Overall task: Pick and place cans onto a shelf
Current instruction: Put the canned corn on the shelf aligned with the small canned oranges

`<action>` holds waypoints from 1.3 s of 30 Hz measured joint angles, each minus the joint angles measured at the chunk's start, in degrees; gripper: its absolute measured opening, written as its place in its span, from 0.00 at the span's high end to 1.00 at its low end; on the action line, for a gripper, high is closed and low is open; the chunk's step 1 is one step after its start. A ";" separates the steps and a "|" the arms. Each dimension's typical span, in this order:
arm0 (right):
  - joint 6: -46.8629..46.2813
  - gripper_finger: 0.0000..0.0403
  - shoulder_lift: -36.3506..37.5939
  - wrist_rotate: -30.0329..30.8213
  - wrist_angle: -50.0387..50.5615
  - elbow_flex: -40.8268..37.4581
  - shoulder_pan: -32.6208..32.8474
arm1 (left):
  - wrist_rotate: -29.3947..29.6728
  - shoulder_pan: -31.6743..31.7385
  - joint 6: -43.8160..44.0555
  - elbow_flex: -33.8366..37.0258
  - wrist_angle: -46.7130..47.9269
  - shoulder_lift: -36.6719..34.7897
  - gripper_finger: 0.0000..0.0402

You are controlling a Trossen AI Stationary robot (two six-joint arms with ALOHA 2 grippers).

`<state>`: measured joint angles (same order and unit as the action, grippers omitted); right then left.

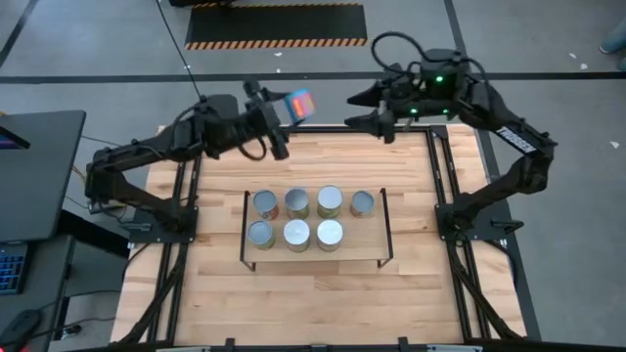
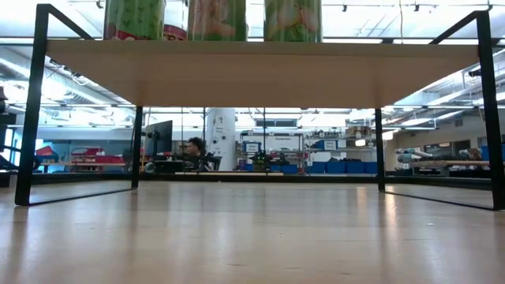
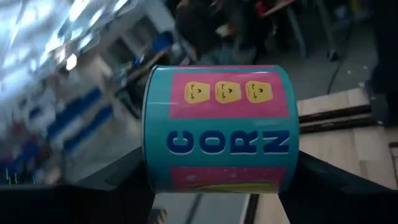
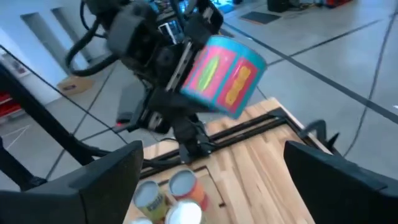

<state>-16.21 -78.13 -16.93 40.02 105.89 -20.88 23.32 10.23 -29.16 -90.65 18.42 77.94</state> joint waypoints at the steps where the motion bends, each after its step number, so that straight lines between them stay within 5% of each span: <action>1: -0.21 0.01 -0.73 0.00 -0.82 0.00 0.16 | 0.20 -1.15 -2.27 0.04 -1.03 0.25 0.31; 11: -4.78 0.01 -6.35 -7.53 -5.28 0.00 1.12 | 2.64 -7.95 -22.59 0.13 -10.13 6.25 0.31; 14: -5.35 0.02 -7.75 -11.42 -5.41 -0.02 1.90 | 3.01 -8.01 -23.06 0.16 -11.08 6.88 0.31; 31: -10.84 0.14 -9.85 -10.68 -9.95 -0.02 3.25 | -0.15 -8.60 -32.16 0.11 -10.65 7.59 0.31; 39: -10.71 0.30 -9.85 -9.99 -9.91 -0.02 3.25 | -0.21 -8.58 -31.55 0.11 -9.93 7.59 0.31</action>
<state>-26.92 -87.99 -26.92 30.11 105.86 -17.63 23.11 1.65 -60.71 -90.54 8.49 85.54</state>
